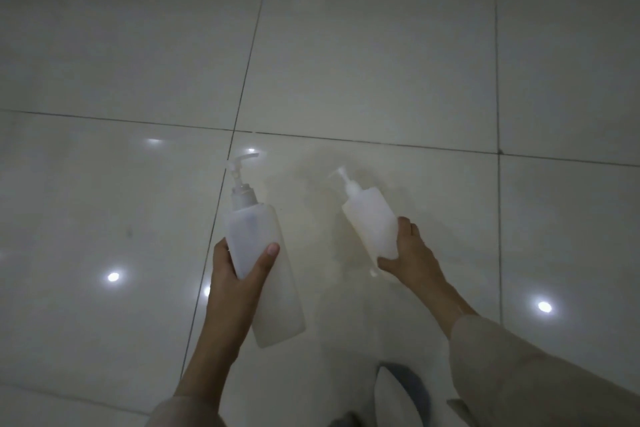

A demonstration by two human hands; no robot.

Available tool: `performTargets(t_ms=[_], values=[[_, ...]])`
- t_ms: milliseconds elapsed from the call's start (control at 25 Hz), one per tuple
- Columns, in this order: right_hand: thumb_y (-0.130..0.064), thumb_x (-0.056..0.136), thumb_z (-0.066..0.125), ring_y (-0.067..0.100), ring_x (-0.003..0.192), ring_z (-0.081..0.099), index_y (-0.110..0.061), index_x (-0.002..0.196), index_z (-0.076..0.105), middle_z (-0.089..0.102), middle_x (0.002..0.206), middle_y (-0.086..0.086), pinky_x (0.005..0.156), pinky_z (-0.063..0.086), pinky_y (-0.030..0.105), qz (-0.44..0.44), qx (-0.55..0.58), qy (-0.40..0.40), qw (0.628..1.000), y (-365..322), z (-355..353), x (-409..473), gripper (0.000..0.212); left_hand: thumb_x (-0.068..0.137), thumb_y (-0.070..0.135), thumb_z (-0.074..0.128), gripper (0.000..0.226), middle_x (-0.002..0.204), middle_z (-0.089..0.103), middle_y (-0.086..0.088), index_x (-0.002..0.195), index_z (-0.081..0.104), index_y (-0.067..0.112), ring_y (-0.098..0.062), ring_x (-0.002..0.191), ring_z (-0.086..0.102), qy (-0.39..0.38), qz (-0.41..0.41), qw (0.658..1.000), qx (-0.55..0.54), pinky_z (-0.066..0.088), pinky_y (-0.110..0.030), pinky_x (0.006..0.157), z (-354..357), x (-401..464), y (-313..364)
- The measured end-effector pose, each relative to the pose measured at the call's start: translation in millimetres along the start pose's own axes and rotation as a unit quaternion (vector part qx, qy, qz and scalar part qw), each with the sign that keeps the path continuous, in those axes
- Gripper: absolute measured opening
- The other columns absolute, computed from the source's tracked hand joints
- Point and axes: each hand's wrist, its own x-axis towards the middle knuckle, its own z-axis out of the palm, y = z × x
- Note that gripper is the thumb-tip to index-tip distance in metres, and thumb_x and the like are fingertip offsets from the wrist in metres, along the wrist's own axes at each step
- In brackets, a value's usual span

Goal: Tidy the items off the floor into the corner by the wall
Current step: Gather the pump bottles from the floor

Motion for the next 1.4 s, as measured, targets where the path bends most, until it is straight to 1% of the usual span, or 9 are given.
performTargets(t_ms=[240, 440, 560, 680, 800, 960, 1040, 1240, 1400], values=[[-0.022, 0.072, 0.071, 0.020, 0.099, 0.044, -0.017, 0.130, 0.026, 0.035, 0.117, -0.002, 0.076, 0.035, 0.027, -0.041, 0.198, 0.075, 0.976, -74.3, -116.7, -144.6, 0.074, 0.068, 0.043, 0.070, 0.060, 0.097, 0.053, 0.008, 0.116, 0.040, 0.022, -0.012, 0.087, 0.056, -0.023, 0.037, 0.999, -0.006, 0.045, -0.028, 0.060, -45.4, -80.9, 121.0], [-0.020, 0.070, 0.072, 0.017, 0.096, 0.046, -0.023, 0.125, 0.028, 0.040, 0.110, -0.005, 0.071, 0.041, 0.029, -0.055, 0.280, 0.103, 0.953, -113.7, -221.5, -288.9, 0.071, 0.062, 0.044, 0.060, 0.061, 0.098, 0.054, 0.004, 0.115, 0.041, 0.019, -0.010, 0.086, 0.056, -0.064, 0.125, 0.990, -0.030, 0.045, -0.025, 0.061, -84.4, -175.8, 251.4], [-0.017, 0.069, 0.072, 0.017, 0.095, 0.050, -0.031, 0.116, 0.027, 0.045, 0.108, -0.004, 0.073, 0.050, 0.029, -0.052, 0.334, 0.140, 0.931, -120.1, -270.7, -381.4, 0.066, 0.060, 0.045, 0.065, 0.066, 0.100, 0.055, 0.003, 0.117, 0.042, 0.018, -0.011, 0.087, 0.058, -0.127, 0.169, 0.977, -0.025, 0.046, -0.023, 0.061, -98.3, -242.0, 313.2], [-0.012, 0.072, 0.071, 0.013, 0.091, 0.049, -0.034, 0.113, 0.023, 0.044, 0.107, -0.006, 0.064, 0.045, 0.017, -0.038, 0.383, 0.201, 0.901, -113.2, -301.9, -472.3, 0.067, 0.051, 0.055, 0.069, 0.084, 0.106, 0.055, 0.003, 0.122, 0.040, 0.019, -0.011, 0.091, 0.058, -0.201, 0.204, 0.958, -0.014, 0.047, -0.024, 0.063, -104.4, -309.4, 353.5], [-0.010, 0.071, 0.071, 0.009, 0.092, 0.050, -0.037, 0.114, 0.025, 0.045, 0.107, -0.011, 0.064, 0.043, 0.015, -0.018, 0.427, 0.272, 0.862, -95.2, -313.6, -561.2, 0.068, 0.061, 0.048, 0.074, 0.080, 0.112, 0.054, -0.002, 0.126, 0.038, 0.019, -0.012, 0.092, 0.058, -0.267, 0.218, 0.939, -0.005, 0.048, -0.024, 0.063, -100.0, -378.1, 368.7], [-0.019, 0.063, 0.071, 0.000, 0.096, 0.052, -0.049, 0.105, 0.030, 0.048, 0.106, -0.023, 0.070, 0.047, 0.020, 0.028, 0.484, 0.372, 0.792, -58.9, -304.4, -674.6, 0.065, 0.062, 0.044, 0.067, 0.072, 0.115, 0.055, -0.005, 0.124, 0.040, 0.018, -0.013, 0.091, 0.060, -0.368, 0.230, 0.901, 0.019, 0.049, -0.025, 0.063, -75.0, -469.6, 360.6], [-0.022, 0.062, 0.070, -0.003, 0.095, 0.053, -0.045, 0.109, 0.033, 0.048, 0.106, -0.024, 0.070, 0.047, 0.019, 0.059, 0.502, 0.431, 0.748, -39.3, -290.2, -726.8, 0.064, 0.064, 0.044, 0.070, 0.073, 0.114, 0.055, -0.003, 0.125, 0.040, 0.017, -0.012, 0.092, 0.059, -0.422, 0.245, 0.872, 0.029, 0.048, -0.026, 0.064, -59.5, -518.2, 352.2], [-0.011, 0.071, 0.072, -0.009, 0.091, 0.053, -0.034, 0.114, 0.035, 0.049, 0.105, -0.024, 0.071, 0.046, 0.018, 0.141, 0.524, 0.563, 0.624, 8.6, -226.5, -861.0, 0.061, 0.072, 0.033, 0.074, 0.066, 0.105, 0.055, 0.003, 0.126, 0.040, 0.015, -0.005, 0.086, 0.057, -0.550, 0.291, 0.779, 0.081, 0.045, -0.021, 0.062, -40.2, -659.0, 312.2], [-0.025, 0.066, 0.073, -0.005, 0.090, 0.056, -0.031, 0.110, 0.038, 0.053, 0.105, -0.016, 0.071, 0.047, 0.020, 0.206, 0.528, 0.650, 0.506, 26.7, -152.1, -966.5, 0.056, 0.067, 0.036, 0.076, 0.070, 0.107, 0.056, 0.001, 0.125, 0.042, 0.016, -0.008, 0.088, 0.058, -0.661, 0.297, 0.680, 0.113, 0.046, -0.022, 0.062, -59.2, -764.4, 254.4]])
